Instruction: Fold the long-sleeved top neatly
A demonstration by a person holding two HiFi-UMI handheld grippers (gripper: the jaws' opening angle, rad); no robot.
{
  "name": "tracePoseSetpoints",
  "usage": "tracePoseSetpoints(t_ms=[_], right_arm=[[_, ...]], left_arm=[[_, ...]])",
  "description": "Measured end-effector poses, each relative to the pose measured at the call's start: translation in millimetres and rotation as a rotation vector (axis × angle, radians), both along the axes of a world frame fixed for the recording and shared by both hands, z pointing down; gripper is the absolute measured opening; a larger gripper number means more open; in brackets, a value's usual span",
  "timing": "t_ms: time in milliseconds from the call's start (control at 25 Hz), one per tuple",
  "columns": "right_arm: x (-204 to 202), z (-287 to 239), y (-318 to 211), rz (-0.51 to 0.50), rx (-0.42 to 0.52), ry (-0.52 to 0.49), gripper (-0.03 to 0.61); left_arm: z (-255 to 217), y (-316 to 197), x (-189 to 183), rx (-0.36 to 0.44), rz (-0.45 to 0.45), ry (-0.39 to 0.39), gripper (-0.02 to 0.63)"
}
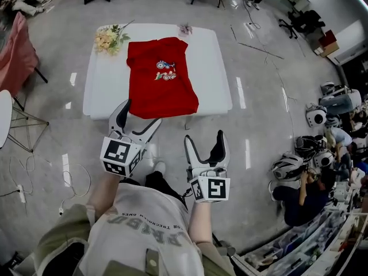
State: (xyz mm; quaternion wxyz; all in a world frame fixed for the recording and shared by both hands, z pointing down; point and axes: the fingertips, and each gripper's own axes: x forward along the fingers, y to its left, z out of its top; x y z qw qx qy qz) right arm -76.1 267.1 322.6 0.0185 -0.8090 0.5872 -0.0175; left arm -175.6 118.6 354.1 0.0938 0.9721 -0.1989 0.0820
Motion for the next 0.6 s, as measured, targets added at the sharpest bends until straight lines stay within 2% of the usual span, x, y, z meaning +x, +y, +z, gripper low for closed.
tracePoseSetpoints(t_ms=[200, 600], right_arm=[[53, 7, -4, -0.069, 0.002, -0.026, 0.428], [101, 50, -62, -0.175, -0.046, -0.111, 0.428]], left_arm=[[4, 3, 33, 0.014, -0.071, -0.048, 0.416], [41, -43, 42, -0.014, -0.207, -0.177, 0.416]])
